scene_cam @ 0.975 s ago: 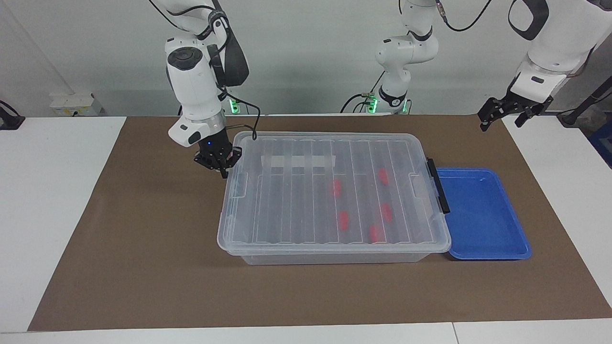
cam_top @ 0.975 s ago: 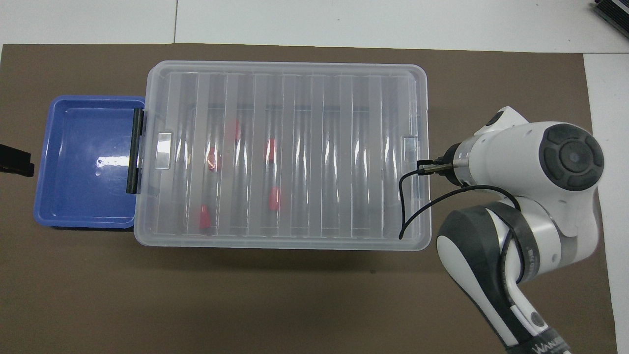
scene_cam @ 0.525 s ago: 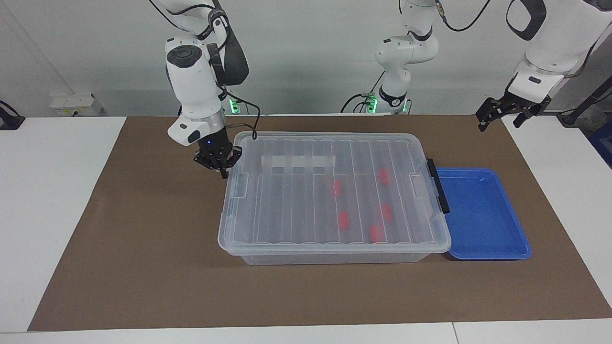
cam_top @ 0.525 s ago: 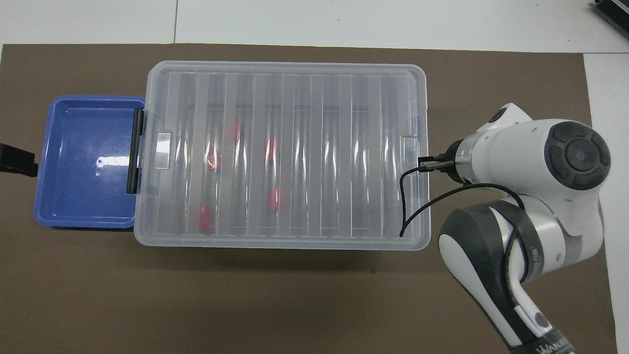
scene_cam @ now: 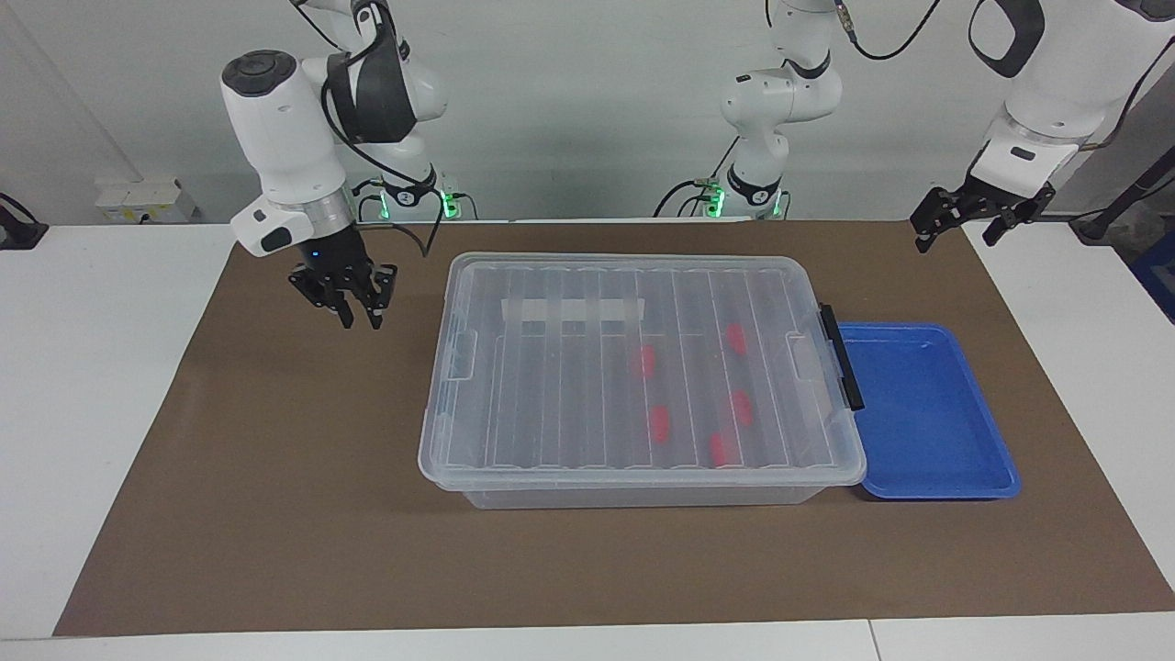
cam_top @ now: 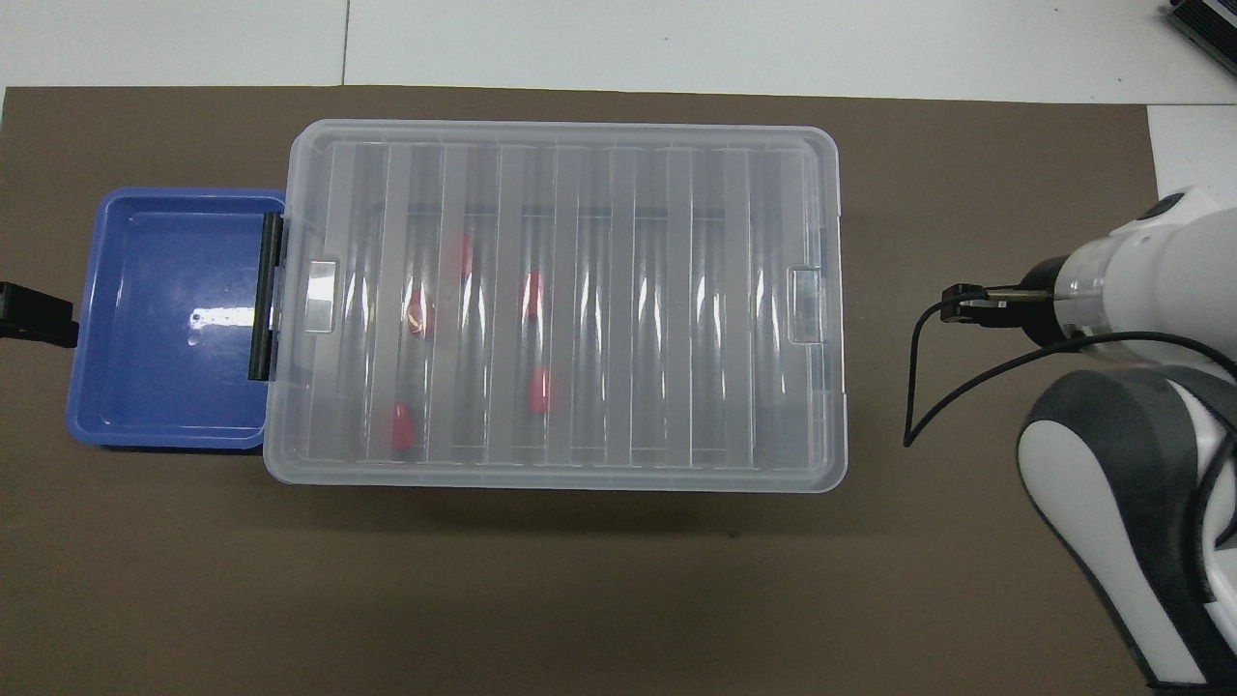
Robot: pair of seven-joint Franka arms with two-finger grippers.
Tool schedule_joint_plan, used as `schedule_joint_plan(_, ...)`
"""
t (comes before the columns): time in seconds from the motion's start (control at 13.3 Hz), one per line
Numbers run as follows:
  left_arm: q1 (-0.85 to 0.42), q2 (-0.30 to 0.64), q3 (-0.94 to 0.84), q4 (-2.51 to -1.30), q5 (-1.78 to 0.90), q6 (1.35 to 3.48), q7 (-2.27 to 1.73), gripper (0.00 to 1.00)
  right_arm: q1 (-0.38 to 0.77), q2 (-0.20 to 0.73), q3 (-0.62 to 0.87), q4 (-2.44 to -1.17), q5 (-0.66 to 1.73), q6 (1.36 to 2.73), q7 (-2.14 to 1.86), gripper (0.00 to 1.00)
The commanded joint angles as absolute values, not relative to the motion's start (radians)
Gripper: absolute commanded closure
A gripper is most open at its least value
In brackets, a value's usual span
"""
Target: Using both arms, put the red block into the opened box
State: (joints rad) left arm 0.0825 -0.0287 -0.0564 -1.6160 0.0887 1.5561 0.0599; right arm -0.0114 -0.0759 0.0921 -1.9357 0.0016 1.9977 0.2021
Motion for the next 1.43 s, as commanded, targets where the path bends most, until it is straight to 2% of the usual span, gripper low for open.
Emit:
schedule_joint_plan(0.0, 0.072, -0.063, -0.046, -1.657, 0.078, 1.580, 0.069, 0.00, -0.050, -0.086, 0.092, -1.858, 0.000, 1.878, 0.216, 0.00)
schedule_joint_plan(0.15, 0.072, -0.063, -0.046, -1.655, 0.080, 1.578, 0.069, 0.00, -0.083, -0.077, 0.095, -1.809, 0.000, 1.832, 0.212, 0.00)
schedule_joint_plan(0.38, 0.074, -0.063, -0.046, -1.654, 0.080, 1.575, 0.072, 0.00, -0.087, -0.019, 0.094, -1.666, -0.002, 1.718, 0.213, 0.00)
schedule_joint_plan(0.6, 0.080, -0.063, -0.048, -1.654, 0.080, 1.575, 0.072, 0.00, -0.094, -0.011, 0.095, -1.615, -0.017, 1.643, 0.215, 0.00)
schedule_joint_plan(1.35, 0.089, -0.063, -0.048, -1.654, 0.078, 1.575, 0.072, 0.00, -0.094, -0.029, 0.095, -1.651, -0.017, 1.608, 0.207, 0.00)
